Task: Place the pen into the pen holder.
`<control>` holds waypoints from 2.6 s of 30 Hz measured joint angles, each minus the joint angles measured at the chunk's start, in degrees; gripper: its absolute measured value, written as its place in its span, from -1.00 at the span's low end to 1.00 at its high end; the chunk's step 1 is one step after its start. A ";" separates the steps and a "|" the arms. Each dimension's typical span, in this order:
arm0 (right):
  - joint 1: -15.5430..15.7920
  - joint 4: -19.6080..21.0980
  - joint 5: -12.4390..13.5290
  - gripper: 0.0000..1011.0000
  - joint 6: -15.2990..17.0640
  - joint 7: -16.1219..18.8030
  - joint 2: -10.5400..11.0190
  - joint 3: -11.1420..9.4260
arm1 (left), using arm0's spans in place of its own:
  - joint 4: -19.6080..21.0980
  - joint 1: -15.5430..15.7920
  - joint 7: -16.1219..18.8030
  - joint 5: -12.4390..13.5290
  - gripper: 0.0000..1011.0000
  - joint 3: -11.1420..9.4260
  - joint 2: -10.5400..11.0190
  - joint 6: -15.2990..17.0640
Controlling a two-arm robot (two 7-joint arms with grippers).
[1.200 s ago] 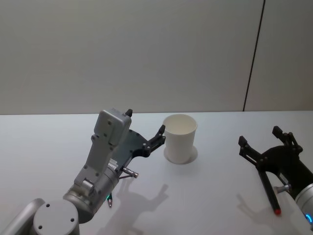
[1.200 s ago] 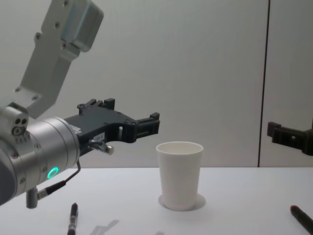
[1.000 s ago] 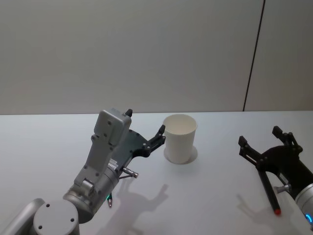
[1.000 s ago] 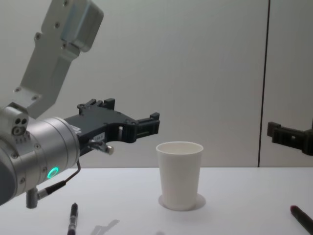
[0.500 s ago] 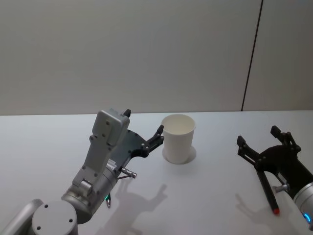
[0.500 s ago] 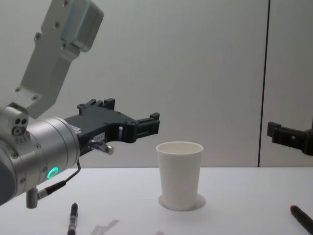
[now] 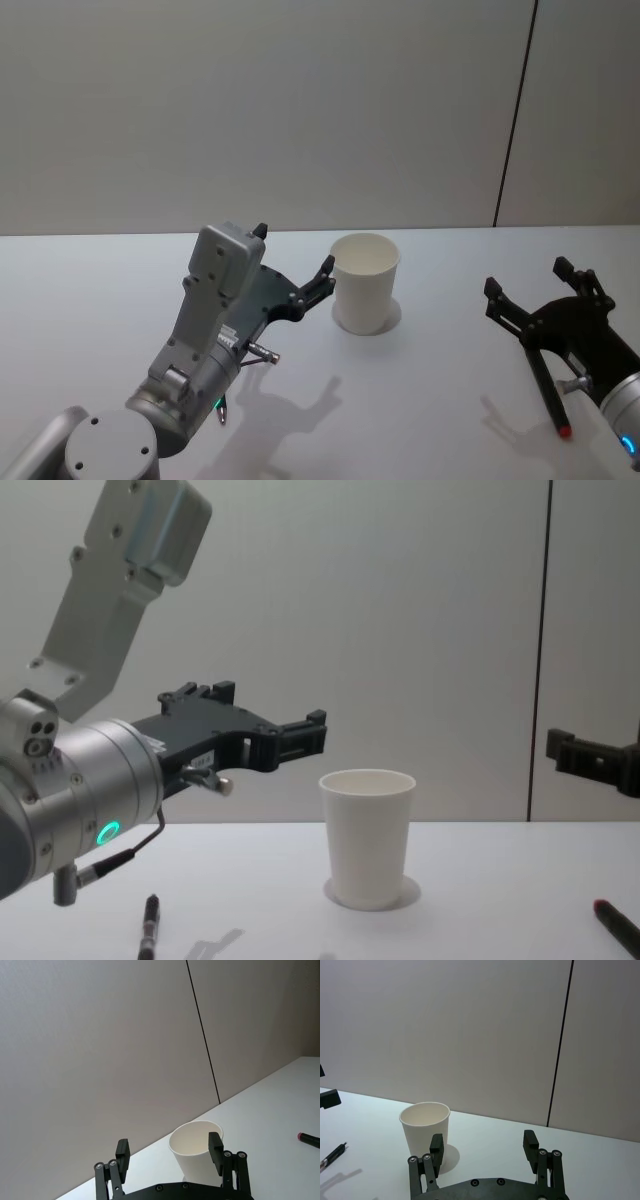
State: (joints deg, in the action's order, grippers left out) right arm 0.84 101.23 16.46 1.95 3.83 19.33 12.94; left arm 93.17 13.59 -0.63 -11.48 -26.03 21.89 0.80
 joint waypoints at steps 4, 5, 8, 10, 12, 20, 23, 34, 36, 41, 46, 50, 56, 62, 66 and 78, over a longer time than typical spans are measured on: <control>0.06 0.26 -0.15 0.98 0.32 -0.04 -0.27 0.20 | 0.00 0.00 0.00 0.00 0.99 0.00 0.00 0.00; 0.07 0.35 -0.22 0.98 0.45 -0.07 -0.34 0.27 | 0.00 0.00 0.00 0.00 0.99 0.00 0.00 0.00; 0.10 0.81 -0.38 0.98 1.34 -0.21 -0.61 0.47 | 0.00 0.00 0.00 0.00 0.99 0.00 0.00 0.00; 0.10 1.12 -0.38 0.98 2.14 -0.29 -0.76 0.53 | 0.00 0.00 0.00 0.00 0.99 0.00 0.00 0.00; 0.02 1.45 -0.29 0.98 3.02 -0.38 -0.87 0.53 | 0.00 0.00 0.00 0.00 0.99 0.00 0.00 0.00; -0.71 2.24 1.30 0.98 7.30 -0.66 -0.85 -0.13 | 0.00 0.00 0.00 0.00 0.99 0.00 0.00 0.00; -0.97 2.40 1.97 0.98 8.89 -0.79 -0.74 -0.44 | 0.00 0.00 0.00 0.00 0.99 0.00 0.00 0.00; -2.53 2.69 5.19 0.98 16.61 -1.56 -0.05 -2.17 | 0.00 0.00 0.00 0.00 0.99 0.00 0.00 0.00; -3.02 2.66 5.70 0.98 18.17 -1.69 0.00 -2.46 | 0.00 0.00 0.00 0.00 0.99 0.00 0.00 0.00; -4.06 2.22 6.46 0.98 21.26 -1.82 -0.03 -2.85 | 0.00 0.00 0.00 0.00 0.99 0.00 0.00 0.00; -5.72 1.39 7.03 0.98 25.21 -1.77 -0.30 -3.07 | 0.00 0.00 0.00 0.00 0.99 0.00 0.00 0.00; -6.95 0.69 7.39 0.98 27.98 -1.59 -0.63 -3.13 | 0.00 0.00 0.00 0.00 0.99 0.00 0.00 0.00; -8.91 -0.52 7.94 0.98 32.10 -1.64 -1.34 -3.18 | 0.00 0.00 0.00 0.00 0.99 0.00 0.00 0.00; -10.74 -1.81 8.47 0.98 35.53 -2.60 -2.25 -3.28 | 0.00 0.00 0.00 0.00 0.99 0.00 0.00 0.00; -11.76 -2.55 8.79 0.98 37.41 -3.70 -2.86 -3.33 | 0.00 0.00 0.00 0.00 0.99 0.00 0.00 0.00; -14.83 -5.30 9.98 0.98 43.20 -7.94 -4.94 -3.75 | 0.00 0.00 0.00 0.00 0.99 0.00 0.00 0.00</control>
State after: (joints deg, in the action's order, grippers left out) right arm -13.99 95.93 26.44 45.15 -4.11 14.38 9.18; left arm 93.17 13.58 -0.63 -11.48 -26.03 21.90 0.80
